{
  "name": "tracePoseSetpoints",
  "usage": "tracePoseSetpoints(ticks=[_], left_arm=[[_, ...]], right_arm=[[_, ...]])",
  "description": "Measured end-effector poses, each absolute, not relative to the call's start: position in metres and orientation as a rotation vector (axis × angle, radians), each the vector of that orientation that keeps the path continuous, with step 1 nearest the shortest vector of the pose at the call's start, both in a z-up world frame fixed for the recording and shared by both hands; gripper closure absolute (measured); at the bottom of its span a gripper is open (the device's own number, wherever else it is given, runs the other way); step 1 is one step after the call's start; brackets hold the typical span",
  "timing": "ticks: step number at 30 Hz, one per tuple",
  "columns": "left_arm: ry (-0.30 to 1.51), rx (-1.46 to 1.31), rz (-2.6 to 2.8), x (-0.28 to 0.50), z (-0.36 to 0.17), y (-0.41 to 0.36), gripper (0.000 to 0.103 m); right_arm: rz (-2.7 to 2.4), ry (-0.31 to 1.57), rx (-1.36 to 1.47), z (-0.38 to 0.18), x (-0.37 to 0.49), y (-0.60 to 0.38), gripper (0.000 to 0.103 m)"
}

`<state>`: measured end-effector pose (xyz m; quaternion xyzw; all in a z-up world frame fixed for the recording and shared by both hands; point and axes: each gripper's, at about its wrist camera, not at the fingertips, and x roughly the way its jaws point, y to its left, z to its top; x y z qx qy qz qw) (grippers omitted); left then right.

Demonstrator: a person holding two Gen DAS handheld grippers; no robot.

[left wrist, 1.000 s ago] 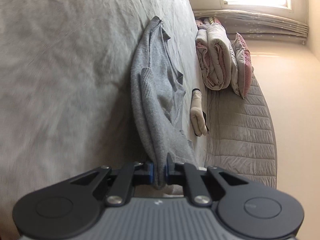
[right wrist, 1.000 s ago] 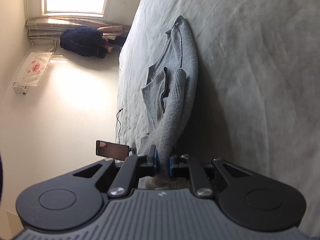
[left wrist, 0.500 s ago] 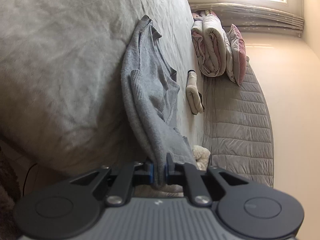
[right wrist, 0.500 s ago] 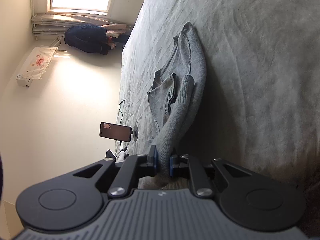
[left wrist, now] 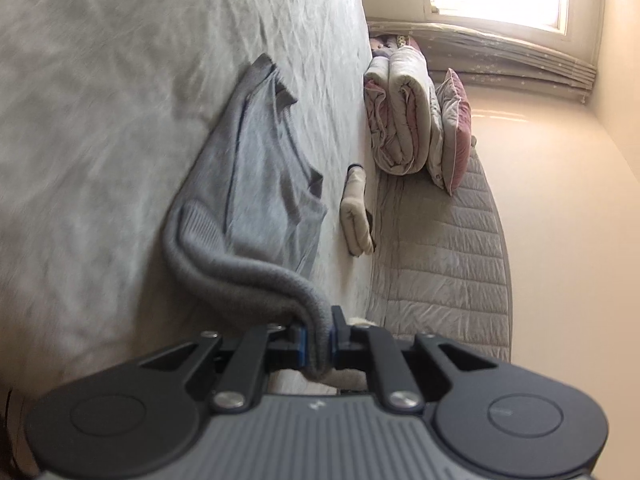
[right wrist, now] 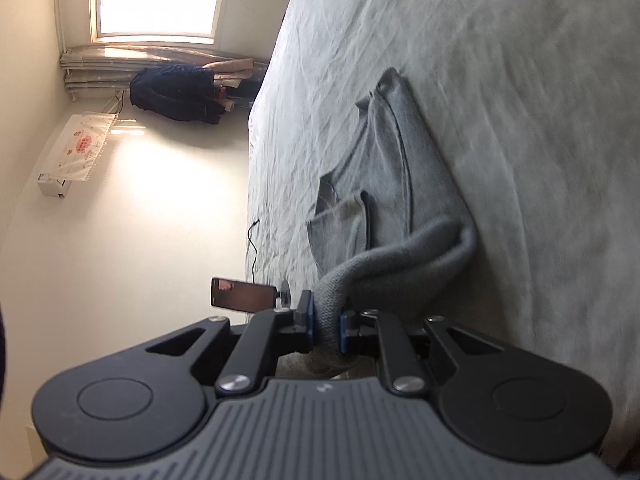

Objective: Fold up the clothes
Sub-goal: 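Fold the held end over toward the collar and open both grippers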

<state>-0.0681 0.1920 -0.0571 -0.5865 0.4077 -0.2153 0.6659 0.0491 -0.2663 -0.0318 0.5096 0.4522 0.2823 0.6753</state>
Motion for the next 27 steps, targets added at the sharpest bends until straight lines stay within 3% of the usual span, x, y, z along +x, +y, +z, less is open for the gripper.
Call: tracePoseSetpoints(ticks=[14,17,19,21,24,27], left_arm=[[0.866,-1.239,-0.402,0.042,-0.079,0.199,0.089],[0.852,-1.245,-0.393,0.046,-0.097,0.204,0.081],[0.843,-1.260,-0.392,0.047,-0.102,0.208,0.079],[0.813,-1.232,-0.414,0.049,-0.098,0.210,0.063],[0.761,-1.159,-0.439,0.052,-0.089,0.211,0.051],[0.741,-1.065,-0.437,0.058,-0.081,0.209,0.050]], right_arm=[[0.580,0.960,1.155,-0.071,0.129,-0.249,0.079],[0.582,0.948,1.190,-0.081,0.127,-0.253,0.061],[0.602,0.935,1.197,-0.080,0.126,-0.255,0.060],[0.628,0.906,1.174,-0.074,0.124,-0.257,0.054],[0.643,0.855,1.124,-0.065,0.121,-0.259,0.052],[0.623,0.797,1.038,-0.057,0.119,-0.256,0.052]])
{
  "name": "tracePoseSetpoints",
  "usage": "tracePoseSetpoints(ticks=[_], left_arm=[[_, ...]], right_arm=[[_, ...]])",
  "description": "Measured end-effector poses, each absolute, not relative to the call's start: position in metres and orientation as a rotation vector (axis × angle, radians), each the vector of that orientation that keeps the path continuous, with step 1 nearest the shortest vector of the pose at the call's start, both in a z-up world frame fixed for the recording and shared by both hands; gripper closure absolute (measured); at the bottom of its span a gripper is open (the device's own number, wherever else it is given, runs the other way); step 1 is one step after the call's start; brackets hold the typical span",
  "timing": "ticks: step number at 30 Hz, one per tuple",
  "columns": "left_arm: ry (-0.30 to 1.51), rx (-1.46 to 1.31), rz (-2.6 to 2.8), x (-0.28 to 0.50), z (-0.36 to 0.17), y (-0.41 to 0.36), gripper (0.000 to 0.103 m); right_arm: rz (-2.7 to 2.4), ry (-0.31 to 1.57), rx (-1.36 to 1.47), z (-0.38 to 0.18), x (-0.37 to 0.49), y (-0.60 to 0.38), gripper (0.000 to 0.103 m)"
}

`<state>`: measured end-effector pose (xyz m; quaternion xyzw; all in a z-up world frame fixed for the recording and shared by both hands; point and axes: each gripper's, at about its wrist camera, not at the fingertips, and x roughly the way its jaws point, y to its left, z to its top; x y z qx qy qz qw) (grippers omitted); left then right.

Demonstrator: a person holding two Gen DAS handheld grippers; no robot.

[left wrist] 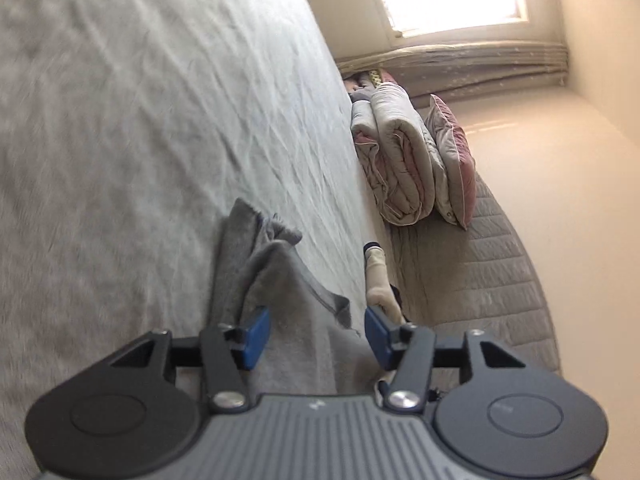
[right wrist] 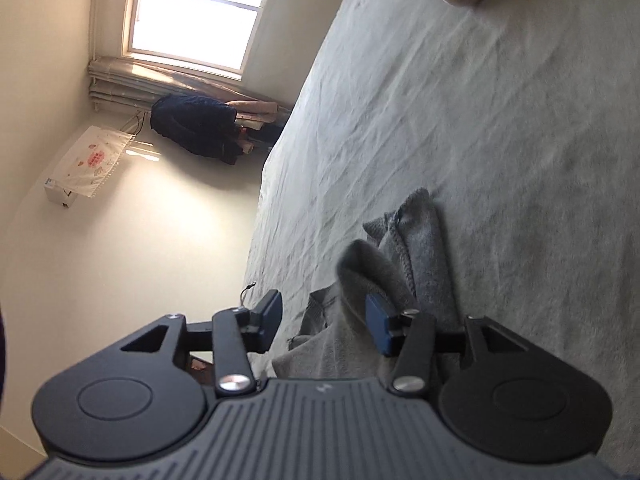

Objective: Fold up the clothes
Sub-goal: 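Fold the held end over toward the collar and open both grippers, then lower the folded grey sweater onto the bed and open both grippers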

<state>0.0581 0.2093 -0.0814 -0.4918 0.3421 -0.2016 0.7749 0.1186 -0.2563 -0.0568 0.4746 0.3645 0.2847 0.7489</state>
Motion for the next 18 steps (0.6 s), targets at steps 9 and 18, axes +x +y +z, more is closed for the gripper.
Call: tracePoseSetpoints(ticks=[9,18], left_arm=[[0.624,-0.503,-0.258,0.054,-0.056,0.185,0.050],[0.552,-0.283,-0.200,0.048,-0.057,0.162,0.074]], right_arm=[[0.514,0.596,0.357,-0.040,0.104,-0.202,0.052],[0.489,0.548,0.181,-0.060,0.108,-0.182,0.064]])
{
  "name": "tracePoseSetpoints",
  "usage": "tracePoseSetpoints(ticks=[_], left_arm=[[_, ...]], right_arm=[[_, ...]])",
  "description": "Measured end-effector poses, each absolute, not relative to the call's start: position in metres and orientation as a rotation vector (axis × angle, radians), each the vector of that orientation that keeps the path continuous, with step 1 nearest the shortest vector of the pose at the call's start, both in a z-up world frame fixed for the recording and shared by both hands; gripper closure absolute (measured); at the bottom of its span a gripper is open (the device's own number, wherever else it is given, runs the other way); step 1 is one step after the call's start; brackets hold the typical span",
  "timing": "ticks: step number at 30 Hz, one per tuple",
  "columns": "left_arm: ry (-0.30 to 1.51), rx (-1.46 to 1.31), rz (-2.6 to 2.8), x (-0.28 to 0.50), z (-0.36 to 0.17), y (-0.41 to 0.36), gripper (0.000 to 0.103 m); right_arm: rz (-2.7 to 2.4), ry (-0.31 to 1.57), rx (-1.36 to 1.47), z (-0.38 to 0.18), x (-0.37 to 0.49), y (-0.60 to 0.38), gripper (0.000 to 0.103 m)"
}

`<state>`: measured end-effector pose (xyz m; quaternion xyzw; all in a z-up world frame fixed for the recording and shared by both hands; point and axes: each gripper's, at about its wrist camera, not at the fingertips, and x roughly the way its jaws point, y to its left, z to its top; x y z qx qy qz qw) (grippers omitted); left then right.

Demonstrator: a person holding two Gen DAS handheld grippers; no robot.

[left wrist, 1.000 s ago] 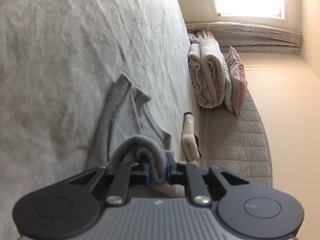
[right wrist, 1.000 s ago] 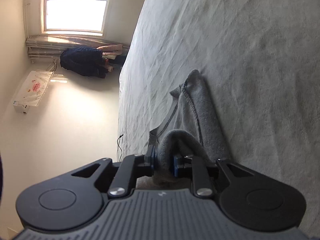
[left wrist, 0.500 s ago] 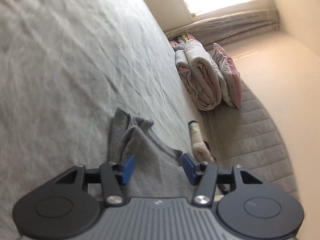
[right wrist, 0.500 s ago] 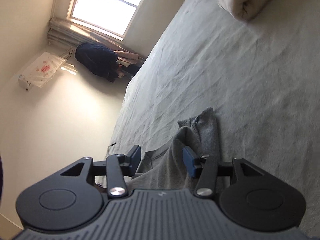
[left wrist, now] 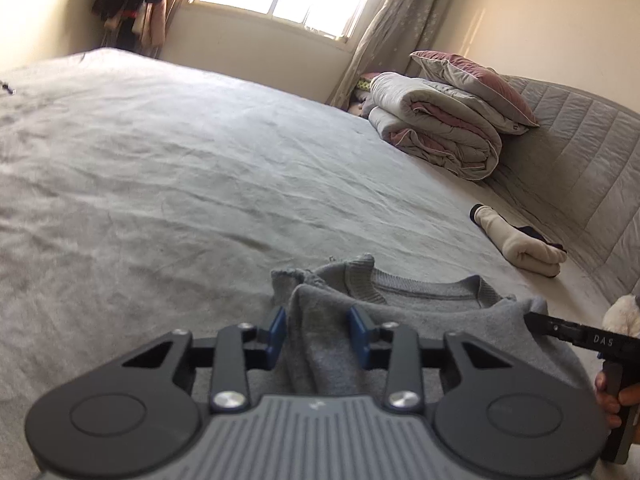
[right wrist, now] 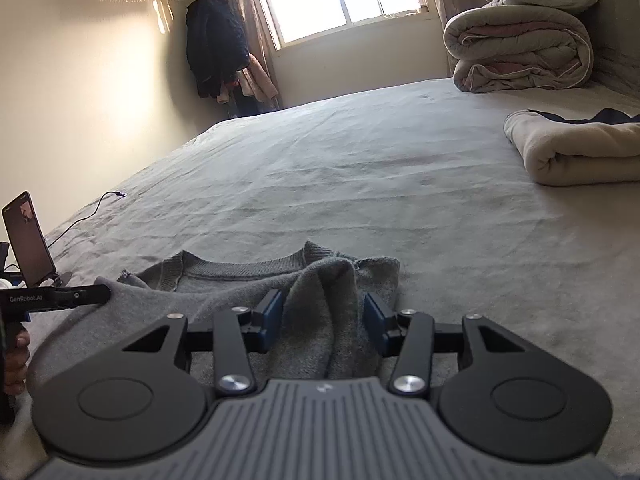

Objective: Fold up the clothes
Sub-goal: 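Lower the folded grey sweater onto the bed and open both grippers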

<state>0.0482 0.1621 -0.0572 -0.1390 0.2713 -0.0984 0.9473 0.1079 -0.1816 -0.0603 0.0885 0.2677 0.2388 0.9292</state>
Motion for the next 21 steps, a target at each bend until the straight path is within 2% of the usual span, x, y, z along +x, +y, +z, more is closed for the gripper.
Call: tracePoseSetpoints(ticks=[2,3,6,14,21], left_arm=[[0.531,-0.257,-0.192,0.046,-0.055,0.160,0.079],[0.524,-0.249,-0.189,0.045,-0.055,0.159,0.086],[0.512,-0.253,-0.181,0.043,-0.052,0.157,0.093],[0.466,-0.265,-0.125,0.045,-0.029,0.149,0.094],[0.487,-0.222,-0.072,0.078,-0.027,0.146,0.094]], right_arm=[[0.495,0.538,0.187,-0.059,0.106,-0.182,0.079],[0.493,0.529,0.184,-0.057,0.105,-0.181,0.080],[0.483,0.495,0.169,-0.051,0.099,-0.177,0.088],[0.445,0.405,0.139,-0.021,0.088,-0.170,0.090],[0.418,0.402,0.070,-0.017,0.122,-0.165,0.090]])
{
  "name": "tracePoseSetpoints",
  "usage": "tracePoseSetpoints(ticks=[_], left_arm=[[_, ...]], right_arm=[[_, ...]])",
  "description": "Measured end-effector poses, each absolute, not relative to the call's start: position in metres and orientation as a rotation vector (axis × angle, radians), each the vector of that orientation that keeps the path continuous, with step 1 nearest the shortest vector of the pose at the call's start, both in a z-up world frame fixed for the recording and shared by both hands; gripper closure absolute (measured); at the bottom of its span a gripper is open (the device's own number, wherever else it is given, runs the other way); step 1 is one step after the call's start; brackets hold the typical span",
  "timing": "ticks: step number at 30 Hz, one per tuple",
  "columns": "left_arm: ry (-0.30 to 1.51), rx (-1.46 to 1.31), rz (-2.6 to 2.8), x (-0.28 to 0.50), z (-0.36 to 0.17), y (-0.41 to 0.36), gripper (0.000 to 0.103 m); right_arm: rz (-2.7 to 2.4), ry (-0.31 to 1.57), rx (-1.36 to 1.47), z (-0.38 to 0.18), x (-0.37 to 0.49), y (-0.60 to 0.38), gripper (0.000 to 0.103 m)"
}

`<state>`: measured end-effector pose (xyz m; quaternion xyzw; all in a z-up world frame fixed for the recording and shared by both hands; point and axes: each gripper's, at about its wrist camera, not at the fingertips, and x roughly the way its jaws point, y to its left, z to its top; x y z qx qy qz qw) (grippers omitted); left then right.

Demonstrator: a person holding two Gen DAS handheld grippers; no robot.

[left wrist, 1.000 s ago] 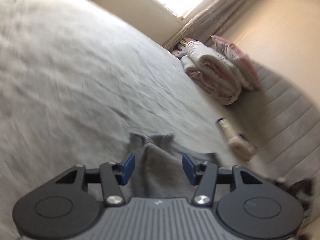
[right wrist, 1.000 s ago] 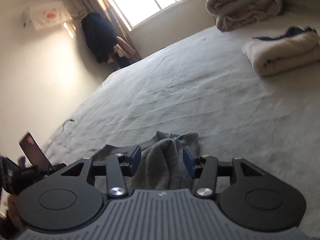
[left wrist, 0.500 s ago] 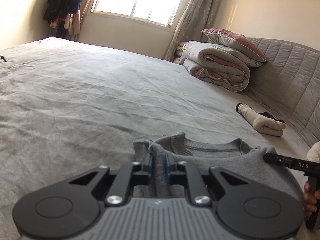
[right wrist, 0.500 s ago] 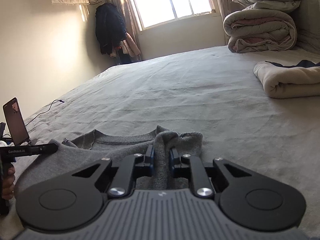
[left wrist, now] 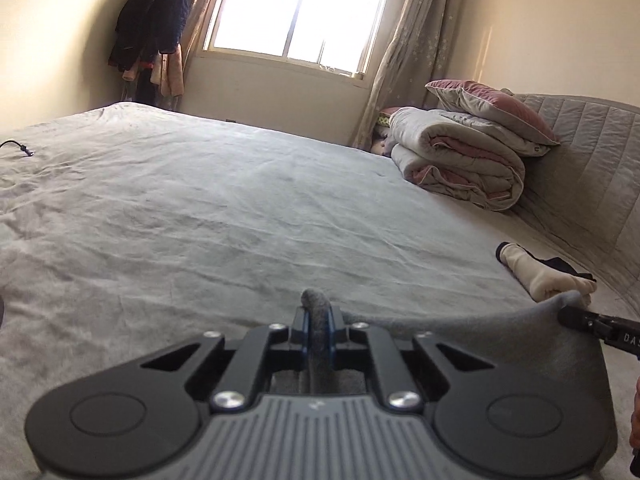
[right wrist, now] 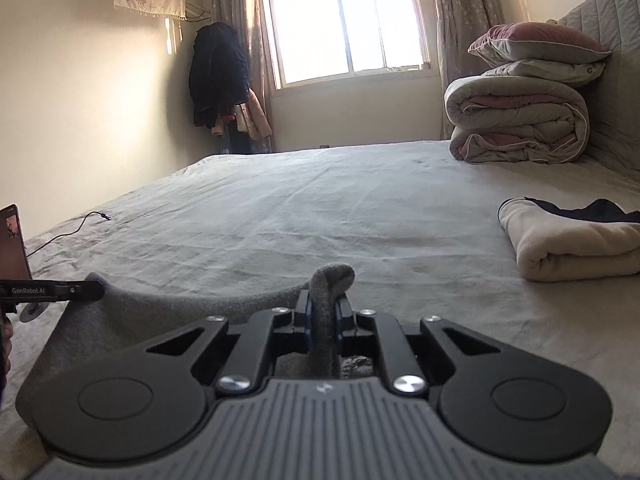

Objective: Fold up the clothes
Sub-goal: 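Lower the folded grey sweater onto the bed and open both grippers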

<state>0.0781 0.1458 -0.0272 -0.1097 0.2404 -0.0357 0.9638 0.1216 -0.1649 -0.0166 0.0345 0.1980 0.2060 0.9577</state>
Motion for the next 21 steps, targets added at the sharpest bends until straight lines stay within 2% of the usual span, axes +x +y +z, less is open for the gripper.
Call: tracePoseSetpoints(ticks=[8,10,11,12,18,21], left_arm=[[0.564,-0.175,-0.029,0.099,-0.060,0.136,0.092],[0.554,-0.121,-0.025,0.095,-0.053,0.130,0.089],[0.542,-0.099,-0.018,0.091,-0.048,0.128,0.087],[0.523,-0.086,-0.009,0.086,-0.042,0.126,0.084],[0.422,-0.001,-0.040,0.063,-0.018,0.106,0.070],[0.429,0.024,-0.114,0.059,-0.024,0.093,0.067]], right_arm=[[0.342,0.534,0.111,-0.058,0.147,-0.167,0.089],[0.338,0.537,0.117,-0.052,0.145,-0.168,0.081],[0.336,0.539,0.120,-0.050,0.144,-0.169,0.071],[0.330,0.530,0.115,-0.045,0.141,-0.170,0.067],[0.328,0.441,0.052,-0.025,0.118,-0.167,0.063],[0.369,0.417,0.042,-0.026,0.110,-0.157,0.063]])
